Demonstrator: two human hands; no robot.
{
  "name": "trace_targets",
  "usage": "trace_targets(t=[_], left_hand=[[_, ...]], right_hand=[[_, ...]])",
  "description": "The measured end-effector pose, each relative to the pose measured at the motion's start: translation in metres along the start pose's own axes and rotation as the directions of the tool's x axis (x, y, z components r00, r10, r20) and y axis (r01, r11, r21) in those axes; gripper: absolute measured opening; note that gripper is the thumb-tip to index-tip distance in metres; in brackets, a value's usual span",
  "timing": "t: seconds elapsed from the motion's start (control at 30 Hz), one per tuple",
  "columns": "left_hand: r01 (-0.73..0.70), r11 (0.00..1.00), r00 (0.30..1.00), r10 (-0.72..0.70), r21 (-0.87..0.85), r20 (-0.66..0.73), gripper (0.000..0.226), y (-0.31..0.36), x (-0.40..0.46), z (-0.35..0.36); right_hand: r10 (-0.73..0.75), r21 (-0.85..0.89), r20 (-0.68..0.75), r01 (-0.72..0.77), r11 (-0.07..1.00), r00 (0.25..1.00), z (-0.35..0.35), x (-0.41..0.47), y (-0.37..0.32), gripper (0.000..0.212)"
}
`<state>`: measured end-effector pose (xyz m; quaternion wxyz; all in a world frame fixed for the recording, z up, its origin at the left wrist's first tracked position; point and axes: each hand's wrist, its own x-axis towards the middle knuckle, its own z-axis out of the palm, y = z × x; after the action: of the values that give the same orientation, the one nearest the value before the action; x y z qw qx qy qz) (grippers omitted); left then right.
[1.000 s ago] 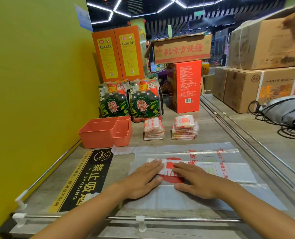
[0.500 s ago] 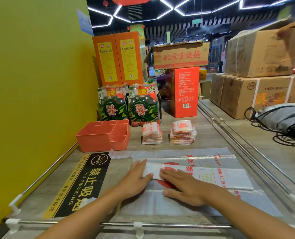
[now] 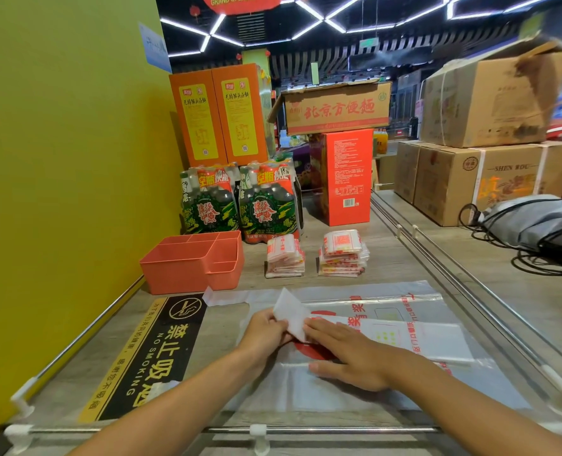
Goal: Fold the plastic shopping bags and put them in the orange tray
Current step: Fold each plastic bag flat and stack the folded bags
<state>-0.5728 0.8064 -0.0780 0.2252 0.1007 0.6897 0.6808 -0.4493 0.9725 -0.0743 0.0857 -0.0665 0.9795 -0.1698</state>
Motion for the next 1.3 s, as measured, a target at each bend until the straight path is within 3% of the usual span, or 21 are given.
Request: trace_targets(t=[0.13,0.27,0.43,0.5,0.63,0.73,0.83,0.97,1.13,1.23,1.3], left_hand=[[-0.026,0.999,0.986,0.032,0.038,-0.166,0.036,0.004,0.009,-0.018],[-0.104,0.930,0.959,0.187,0.352,-0.211,0.035,0.013,-0.003,-0.030],[-0.408,0.708,0.898,0.424,0.577,0.115,0.045,0.006,-0.010,-0.021],[-0.514,0.551,0.848,0.443,0.657,0.292,0.051,0.000,-0.009,-0.016],[-0.595,0.252,0.794,0.329,0.763,0.511,0.053,-0.010,-0.003,-0.010],[-0.620,0.139,0.778,0.235,0.772,0.583,0.056,-0.016,0.000,-0.012],[-0.625,0.064,0.778,0.127,0.778,0.615,0.061,-0.017,0.000,-0.014],[-0.619,0.033,0.785,0.062,0.784,0.617,0.067,-0.019,0.000,-0.013],[-0.602,0.048,0.798,0.007,0.797,0.602,0.069,-0.016,-0.001,-0.015],[-0.482,0.045,0.876,0.048,0.875,0.480,0.072,-0.015,-0.003,-0.016],[-0.371,0.119,0.929,0.057,0.921,0.367,0.075,-0.011,-0.005,-0.020]], right_hand=[[0.016,-0.029,0.009,-0.015,0.999,1.000,0.001,-0.005,0.004,0.073],[0.021,-0.074,0.028,-0.019,0.997,0.999,0.006,-0.002,0.001,0.071],[0.008,-0.075,0.028,-0.006,0.997,1.000,0.007,0.002,-0.001,0.074],[0.003,-0.061,0.035,-0.001,0.998,0.999,0.007,0.002,-0.002,0.074],[-0.002,-0.015,-0.002,0.002,1.000,1.000,0.004,0.000,-0.002,0.073],[-0.021,0.048,-0.116,0.027,0.998,0.993,-0.002,-0.004,-0.002,0.059],[0.020,-0.029,-0.243,-0.027,0.999,0.970,-0.009,-0.010,-0.001,0.042],[0.065,0.017,-0.310,-0.063,0.998,0.949,-0.008,-0.010,0.001,0.053],[0.009,0.009,-0.089,-0.008,1.000,0.996,0.002,-0.006,0.000,0.069],[0.046,-0.024,-0.046,-0.047,0.999,0.998,0.002,-0.007,0.000,0.071],[0.062,-0.037,-0.016,-0.063,0.997,0.998,0.001,-0.008,0.000,0.072]])
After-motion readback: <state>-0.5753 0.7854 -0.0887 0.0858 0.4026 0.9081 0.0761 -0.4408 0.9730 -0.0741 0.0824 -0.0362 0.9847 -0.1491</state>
